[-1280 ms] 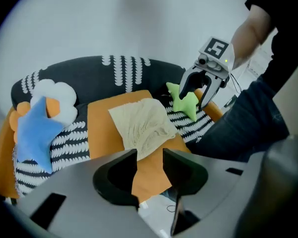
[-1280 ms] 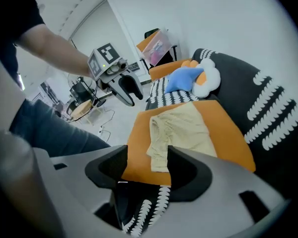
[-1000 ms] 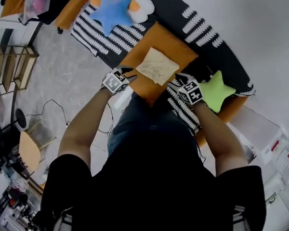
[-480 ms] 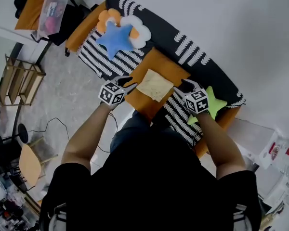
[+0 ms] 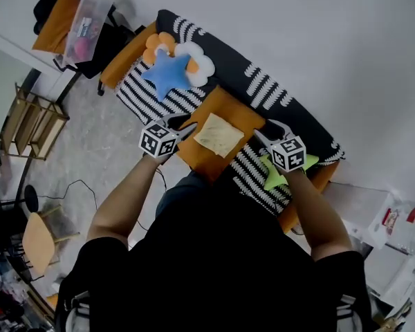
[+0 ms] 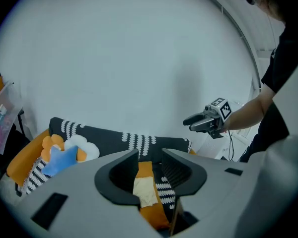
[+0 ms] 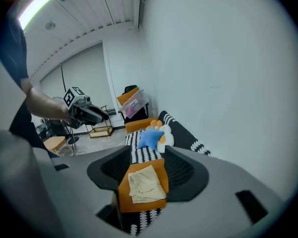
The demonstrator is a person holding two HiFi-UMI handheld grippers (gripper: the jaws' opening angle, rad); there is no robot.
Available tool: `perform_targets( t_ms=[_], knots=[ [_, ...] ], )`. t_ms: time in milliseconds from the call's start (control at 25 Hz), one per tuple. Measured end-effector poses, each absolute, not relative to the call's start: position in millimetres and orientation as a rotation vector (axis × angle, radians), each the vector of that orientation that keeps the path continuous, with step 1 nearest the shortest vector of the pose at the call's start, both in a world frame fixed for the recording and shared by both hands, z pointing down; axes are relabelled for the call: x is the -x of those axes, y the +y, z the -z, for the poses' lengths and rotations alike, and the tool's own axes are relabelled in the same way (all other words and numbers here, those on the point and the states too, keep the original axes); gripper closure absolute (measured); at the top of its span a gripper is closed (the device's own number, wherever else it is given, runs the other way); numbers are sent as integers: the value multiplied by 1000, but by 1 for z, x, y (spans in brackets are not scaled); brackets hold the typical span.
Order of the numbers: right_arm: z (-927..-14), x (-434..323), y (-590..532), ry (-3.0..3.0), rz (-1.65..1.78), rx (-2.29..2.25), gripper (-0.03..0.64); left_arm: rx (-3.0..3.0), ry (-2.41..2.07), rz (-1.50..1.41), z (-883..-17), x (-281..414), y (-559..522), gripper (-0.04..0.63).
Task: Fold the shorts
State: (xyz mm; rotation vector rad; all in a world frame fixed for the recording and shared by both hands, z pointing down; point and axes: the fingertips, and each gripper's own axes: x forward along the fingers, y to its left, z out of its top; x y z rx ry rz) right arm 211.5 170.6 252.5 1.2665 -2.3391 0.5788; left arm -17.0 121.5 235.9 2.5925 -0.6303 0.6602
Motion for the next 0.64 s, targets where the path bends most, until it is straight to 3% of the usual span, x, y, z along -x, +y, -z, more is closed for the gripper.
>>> perform_targets(
  t_ms=[640],
  knots=[
    [-253,-220,202,-2348,-644,-1309,408,-2587,-713,-630,-220,34,143,440]
  ],
)
